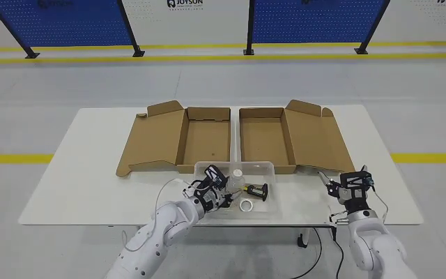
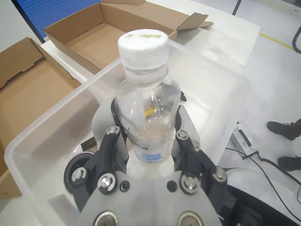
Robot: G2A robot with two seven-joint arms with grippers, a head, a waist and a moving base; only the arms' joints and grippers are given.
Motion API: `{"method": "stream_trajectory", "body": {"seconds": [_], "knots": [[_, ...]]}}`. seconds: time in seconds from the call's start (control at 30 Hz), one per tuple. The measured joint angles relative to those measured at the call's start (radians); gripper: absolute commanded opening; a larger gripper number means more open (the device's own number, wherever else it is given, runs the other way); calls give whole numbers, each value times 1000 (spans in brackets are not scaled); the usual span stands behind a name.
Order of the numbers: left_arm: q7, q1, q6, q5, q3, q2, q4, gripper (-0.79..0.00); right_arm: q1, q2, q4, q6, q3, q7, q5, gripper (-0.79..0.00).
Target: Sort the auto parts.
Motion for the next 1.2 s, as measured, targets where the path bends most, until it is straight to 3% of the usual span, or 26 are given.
{"method": "stream_trajectory", "body": {"seconds": [0.2, 0.3, 0.33, 0.37, 0.63, 1.2], "knots": [[0, -29, -9, 18, 46, -11, -1, -785, 0, 0, 0, 0, 0, 0, 0, 0], [0, -45, 2, 21, 69, -19, 7, -514, 0, 0, 0, 0, 0, 0, 0, 0], [-5, -51, 5, 20, 75, -21, 10, -382, 0, 0, 0, 0, 0, 0, 0, 0], [-12, -60, 7, 18, 83, -24, 14, 0, 0, 0, 0, 0, 0, 0, 0, 0], [-58, -99, 6, -46, 96, -37, 6, 0, 0, 0, 0, 0, 0, 0, 0, 0], [-57, -99, -2, -54, 87, -36, 1, 0, 0, 0, 0, 0, 0, 0, 0, 0]]}}
